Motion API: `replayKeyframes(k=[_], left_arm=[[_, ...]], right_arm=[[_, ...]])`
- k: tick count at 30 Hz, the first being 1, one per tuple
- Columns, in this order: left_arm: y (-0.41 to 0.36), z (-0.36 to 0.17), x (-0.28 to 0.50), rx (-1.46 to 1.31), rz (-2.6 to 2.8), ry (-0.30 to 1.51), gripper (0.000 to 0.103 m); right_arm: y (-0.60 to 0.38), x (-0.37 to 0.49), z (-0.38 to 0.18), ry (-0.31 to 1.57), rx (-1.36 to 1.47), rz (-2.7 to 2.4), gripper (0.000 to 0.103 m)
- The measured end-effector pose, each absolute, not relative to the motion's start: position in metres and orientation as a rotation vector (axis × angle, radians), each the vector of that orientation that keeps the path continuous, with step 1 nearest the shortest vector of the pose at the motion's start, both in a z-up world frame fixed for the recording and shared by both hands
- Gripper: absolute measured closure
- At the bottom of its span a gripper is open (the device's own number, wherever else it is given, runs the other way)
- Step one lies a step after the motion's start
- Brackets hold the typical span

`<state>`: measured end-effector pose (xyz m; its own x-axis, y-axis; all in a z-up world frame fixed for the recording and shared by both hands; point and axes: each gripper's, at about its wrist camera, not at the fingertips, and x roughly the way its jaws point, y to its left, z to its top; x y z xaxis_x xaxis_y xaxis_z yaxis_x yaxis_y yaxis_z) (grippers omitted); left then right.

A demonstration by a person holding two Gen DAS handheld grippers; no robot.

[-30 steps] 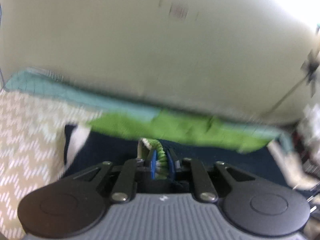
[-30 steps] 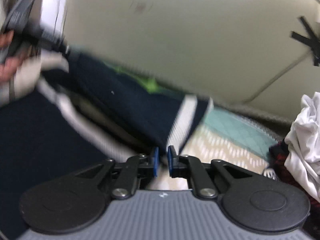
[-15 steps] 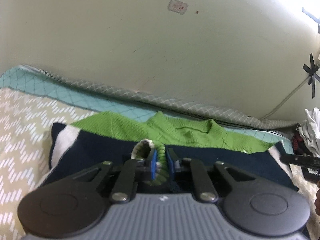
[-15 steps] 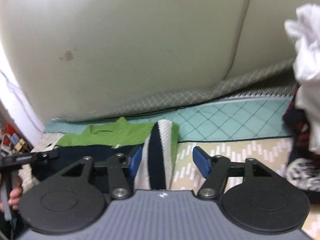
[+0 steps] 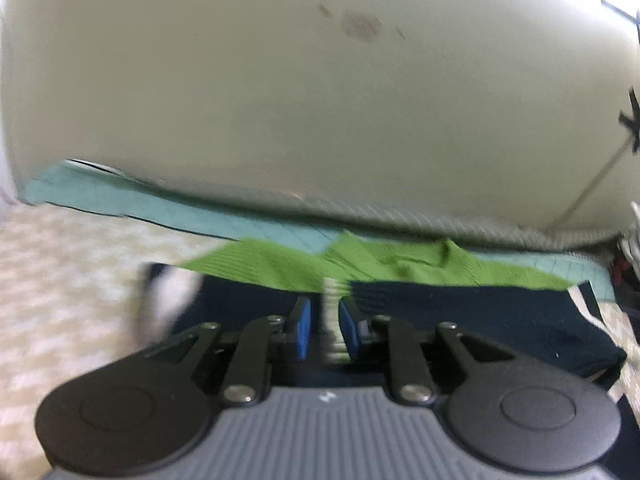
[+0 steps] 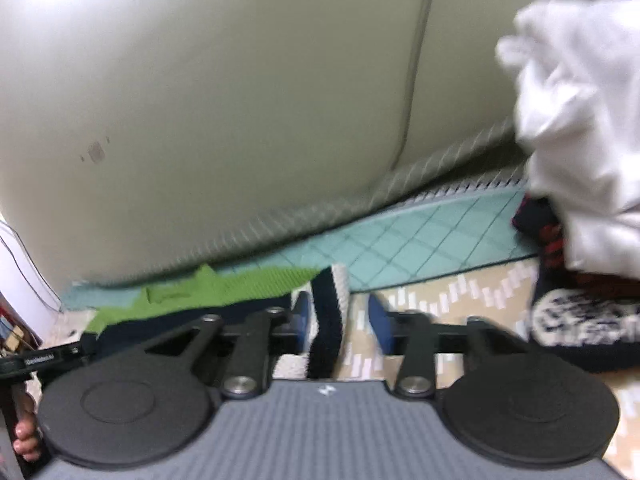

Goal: Fold small clothes

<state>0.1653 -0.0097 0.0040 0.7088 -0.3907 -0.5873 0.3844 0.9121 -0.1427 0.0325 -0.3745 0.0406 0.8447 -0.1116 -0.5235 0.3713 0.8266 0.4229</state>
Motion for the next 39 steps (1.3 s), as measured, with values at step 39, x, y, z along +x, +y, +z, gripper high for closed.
replayKeyframes(k=[39], left_arm=[[0.177,-0.023,-0.103,-0.016,-0.461,0.854,0.095]], right_arm=[[-0.219,-0.236,0.043,0.817,0.636,0.255,0.088]])
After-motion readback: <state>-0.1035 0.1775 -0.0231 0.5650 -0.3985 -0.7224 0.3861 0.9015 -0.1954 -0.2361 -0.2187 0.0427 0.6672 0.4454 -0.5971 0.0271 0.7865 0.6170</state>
